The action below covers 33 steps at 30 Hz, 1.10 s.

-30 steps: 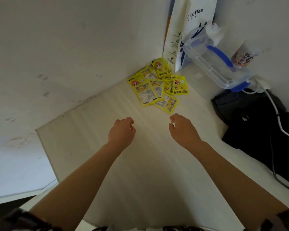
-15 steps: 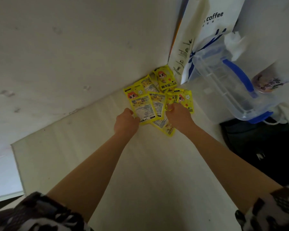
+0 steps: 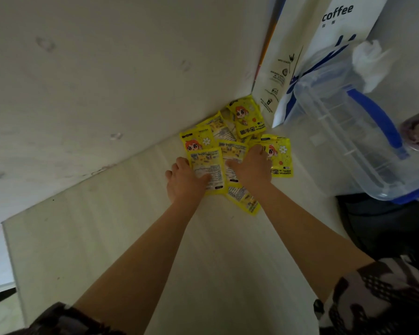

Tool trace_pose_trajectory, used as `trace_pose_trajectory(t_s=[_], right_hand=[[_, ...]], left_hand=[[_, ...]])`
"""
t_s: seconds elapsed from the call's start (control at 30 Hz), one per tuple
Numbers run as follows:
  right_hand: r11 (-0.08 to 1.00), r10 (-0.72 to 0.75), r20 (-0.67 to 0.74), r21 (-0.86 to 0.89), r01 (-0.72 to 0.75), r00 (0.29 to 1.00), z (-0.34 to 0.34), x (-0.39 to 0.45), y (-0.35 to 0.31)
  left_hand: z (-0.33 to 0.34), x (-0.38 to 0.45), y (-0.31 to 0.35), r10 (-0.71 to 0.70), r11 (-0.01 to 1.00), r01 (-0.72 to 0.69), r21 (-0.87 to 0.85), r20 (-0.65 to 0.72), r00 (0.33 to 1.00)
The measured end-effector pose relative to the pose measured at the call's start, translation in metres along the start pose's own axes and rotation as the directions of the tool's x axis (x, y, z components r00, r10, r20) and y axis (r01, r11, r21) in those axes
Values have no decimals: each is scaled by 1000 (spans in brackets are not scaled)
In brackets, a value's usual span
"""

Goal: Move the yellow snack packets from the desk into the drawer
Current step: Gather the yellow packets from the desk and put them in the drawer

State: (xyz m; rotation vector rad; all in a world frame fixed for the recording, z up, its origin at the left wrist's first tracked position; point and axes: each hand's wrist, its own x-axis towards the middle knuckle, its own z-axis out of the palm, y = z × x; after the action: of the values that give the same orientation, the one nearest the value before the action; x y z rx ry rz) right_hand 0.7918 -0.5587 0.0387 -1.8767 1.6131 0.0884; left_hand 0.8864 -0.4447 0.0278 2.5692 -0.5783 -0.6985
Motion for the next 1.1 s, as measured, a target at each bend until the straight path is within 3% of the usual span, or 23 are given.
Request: trace_pose_trajectory(t_s=[0.4, 0.57, 0.77, 0.9, 1.0, 1.1], right_hand=[[966, -28, -49, 257, 39, 998, -22, -7, 12], [930, -77, -42, 357, 87, 996, -42, -16, 26], [978, -152, 149, 166, 127, 977, -54, -30, 48], [981, -191, 161, 14, 192, 968, -45, -36, 66], [935, -259, 113, -218, 278, 959, -34, -37, 78], [912, -261, 121, -294, 286, 958, -30, -42, 78]], left_hand=[[-28, 10, -25, -38, 988, 37, -147, 2, 999], [-44, 14, -17, 51, 961, -54, -270, -19, 999], [-42, 36, 12, 23, 912, -18, -410, 7, 1000], [-31, 44, 16, 57, 962, -59, -266, -15, 998], [-21, 46, 12, 84, 986, -89, -138, -46, 995], [-15, 44, 11, 78, 995, -81, -52, -52, 996]])
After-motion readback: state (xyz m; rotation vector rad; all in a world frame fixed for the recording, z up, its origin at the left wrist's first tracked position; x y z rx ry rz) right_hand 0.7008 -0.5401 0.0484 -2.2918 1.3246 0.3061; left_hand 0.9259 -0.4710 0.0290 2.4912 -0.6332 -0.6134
